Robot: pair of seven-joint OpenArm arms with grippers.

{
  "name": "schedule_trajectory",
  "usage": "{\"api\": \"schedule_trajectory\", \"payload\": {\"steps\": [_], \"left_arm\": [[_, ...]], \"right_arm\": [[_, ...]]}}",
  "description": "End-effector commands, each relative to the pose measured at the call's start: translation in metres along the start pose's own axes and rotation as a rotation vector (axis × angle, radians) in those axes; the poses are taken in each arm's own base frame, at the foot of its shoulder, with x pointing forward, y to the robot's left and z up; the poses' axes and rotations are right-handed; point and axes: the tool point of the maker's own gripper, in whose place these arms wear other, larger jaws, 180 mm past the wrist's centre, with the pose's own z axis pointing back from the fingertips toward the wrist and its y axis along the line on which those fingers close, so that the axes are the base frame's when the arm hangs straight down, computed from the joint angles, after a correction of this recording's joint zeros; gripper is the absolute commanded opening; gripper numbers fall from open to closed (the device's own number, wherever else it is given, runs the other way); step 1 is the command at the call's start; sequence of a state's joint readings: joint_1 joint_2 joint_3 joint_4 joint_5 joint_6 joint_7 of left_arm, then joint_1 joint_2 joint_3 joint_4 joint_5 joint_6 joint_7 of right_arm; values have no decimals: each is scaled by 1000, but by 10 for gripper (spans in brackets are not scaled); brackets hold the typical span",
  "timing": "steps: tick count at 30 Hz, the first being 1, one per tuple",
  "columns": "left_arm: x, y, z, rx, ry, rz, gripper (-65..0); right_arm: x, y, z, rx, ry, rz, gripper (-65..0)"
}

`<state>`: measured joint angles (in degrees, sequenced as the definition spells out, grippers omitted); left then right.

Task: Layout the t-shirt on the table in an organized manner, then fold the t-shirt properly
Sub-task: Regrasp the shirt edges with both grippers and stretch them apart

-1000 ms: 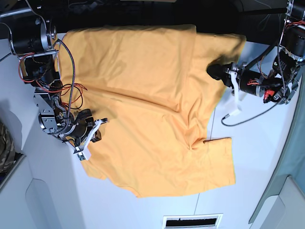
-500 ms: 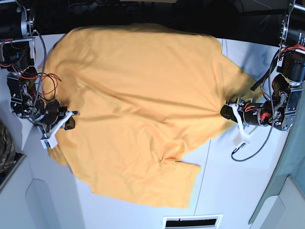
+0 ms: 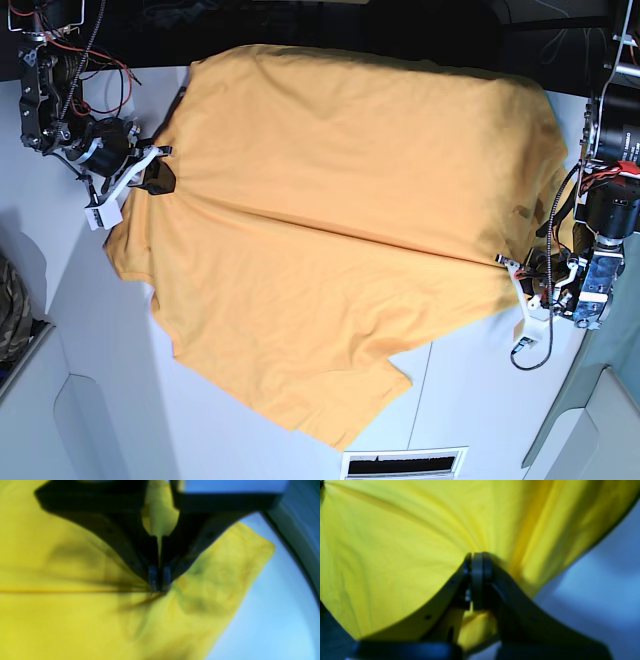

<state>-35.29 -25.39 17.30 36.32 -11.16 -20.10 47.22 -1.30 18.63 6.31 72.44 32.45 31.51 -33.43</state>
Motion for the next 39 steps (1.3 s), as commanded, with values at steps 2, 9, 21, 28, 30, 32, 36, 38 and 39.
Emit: {"api": "schedule_trajectory", "payload": {"steps": [2, 9, 21, 28, 30, 32, 36, 38, 39], "left_arm": [[26, 15, 15, 30, -53, 10, -637], [62, 1, 44, -129, -128, 41, -564], [12, 8, 70, -392, -123, 99, -559], [-45, -30, 76, -650, -65, 105, -560], [-55, -46, 76, -705, -50, 106, -561], [-68, -63, 70, -730, -22, 92, -562], [-113, -98, 45, -723, 118, 38, -577], [-139, -109, 34, -698, 196, -4, -577], [-149, -113, 29, -681, 226, -26, -577]], "right_arm": [[21, 2, 5, -3, -63, 3, -650], [59, -28, 30, -67, -221, -99, -650], [126, -22, 17, -69, -290, 8, -650], [166, -4, -44, -70, -229, 194, -650], [171, -1, -57, -77, -191, 237, -650], [169, -2, -66, -86, -146, 266, -650], [156, -8, -71, -107, -91, 291, -650], [150, -9, -72, -108, -80, 290, -650], [147, -9, -73, -107, -76, 288, -650]]}}
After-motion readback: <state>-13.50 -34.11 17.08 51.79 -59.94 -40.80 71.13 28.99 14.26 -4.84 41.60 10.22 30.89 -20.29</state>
